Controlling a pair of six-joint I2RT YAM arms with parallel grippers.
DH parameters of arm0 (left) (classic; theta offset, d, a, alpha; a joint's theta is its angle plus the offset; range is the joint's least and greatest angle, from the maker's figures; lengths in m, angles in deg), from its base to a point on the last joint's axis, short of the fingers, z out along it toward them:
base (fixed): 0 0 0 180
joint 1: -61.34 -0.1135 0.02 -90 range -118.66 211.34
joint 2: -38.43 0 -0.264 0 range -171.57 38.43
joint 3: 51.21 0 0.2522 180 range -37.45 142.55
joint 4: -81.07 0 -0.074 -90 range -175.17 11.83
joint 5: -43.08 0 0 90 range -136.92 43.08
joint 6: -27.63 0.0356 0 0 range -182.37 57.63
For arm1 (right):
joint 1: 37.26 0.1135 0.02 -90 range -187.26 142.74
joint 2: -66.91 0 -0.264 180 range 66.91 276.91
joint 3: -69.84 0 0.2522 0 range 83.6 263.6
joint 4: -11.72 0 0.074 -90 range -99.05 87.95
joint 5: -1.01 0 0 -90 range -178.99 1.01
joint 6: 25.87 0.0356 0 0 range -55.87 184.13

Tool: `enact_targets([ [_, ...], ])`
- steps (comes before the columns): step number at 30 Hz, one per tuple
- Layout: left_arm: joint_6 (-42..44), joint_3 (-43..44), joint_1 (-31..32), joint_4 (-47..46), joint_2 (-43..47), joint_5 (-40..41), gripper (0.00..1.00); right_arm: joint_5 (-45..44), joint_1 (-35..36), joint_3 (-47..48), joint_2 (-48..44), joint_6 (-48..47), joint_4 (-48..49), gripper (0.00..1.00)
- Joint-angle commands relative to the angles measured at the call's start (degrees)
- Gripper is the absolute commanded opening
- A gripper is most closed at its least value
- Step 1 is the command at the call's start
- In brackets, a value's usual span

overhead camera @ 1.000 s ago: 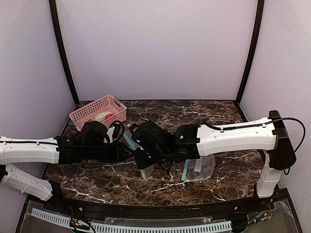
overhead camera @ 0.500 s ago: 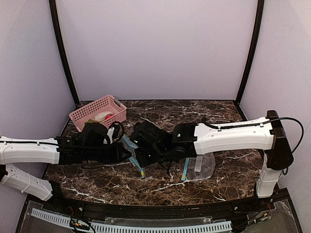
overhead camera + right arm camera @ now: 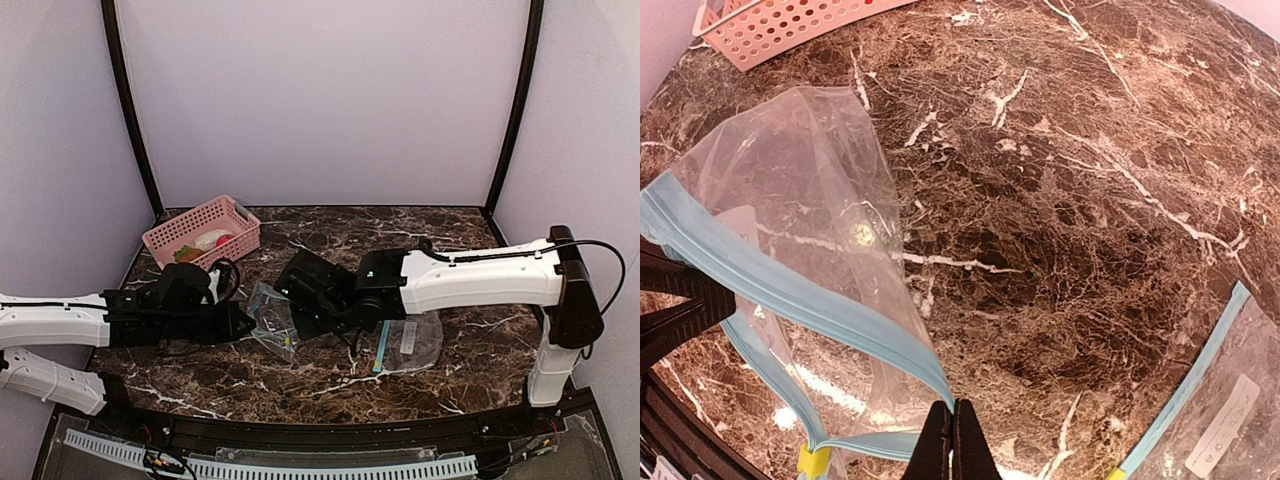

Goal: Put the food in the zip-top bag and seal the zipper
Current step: Pass from the right arm to the left

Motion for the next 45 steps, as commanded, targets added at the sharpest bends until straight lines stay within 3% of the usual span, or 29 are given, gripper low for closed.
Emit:
enact_targets([
  [1,-0.1,-1.6,0.0,1.0,1.3,1.0,0.01,-1.6,-0.4,-1.1,-2.6,1.5,-1.3,0.00],
  [4,2.1,-1.6,0.0,-2.6,1.4,-2.1,0.01,1.7,-0.4,-2.2,-3.2,-2.3,2.6,0.00],
  [14,7.7,-0.7,0.6,-15.0,-1.3,-14.4,0.01,6.8,-0.5,-0.4,0.0,-5.4,6.6,0.17],
  [25,7.1,-1.8,1.1,-18.3,-0.7,-15.5,0.01,10.5,-1.4,-2.2,1.0,-6.4,11.2,0.40],
  [34,7.7,-1.5,1.1,-17.0,0.1,-15.0,0.01,9.3,-3.8,-5.7,3.9,-3.1,10.0,0.51],
  [40,8.4,-1.9,1.1,-14.5,1.7,-13.3,0.01,8.0,-5.7,-8.6,3.5,-1.2,8.6,0.53],
  [45,7.6,-1.2,1.1,-5.8,3.3,-8.1,0.01,4.5,-7.3,-9.4,2.3,1.9,3.6,0.53],
])
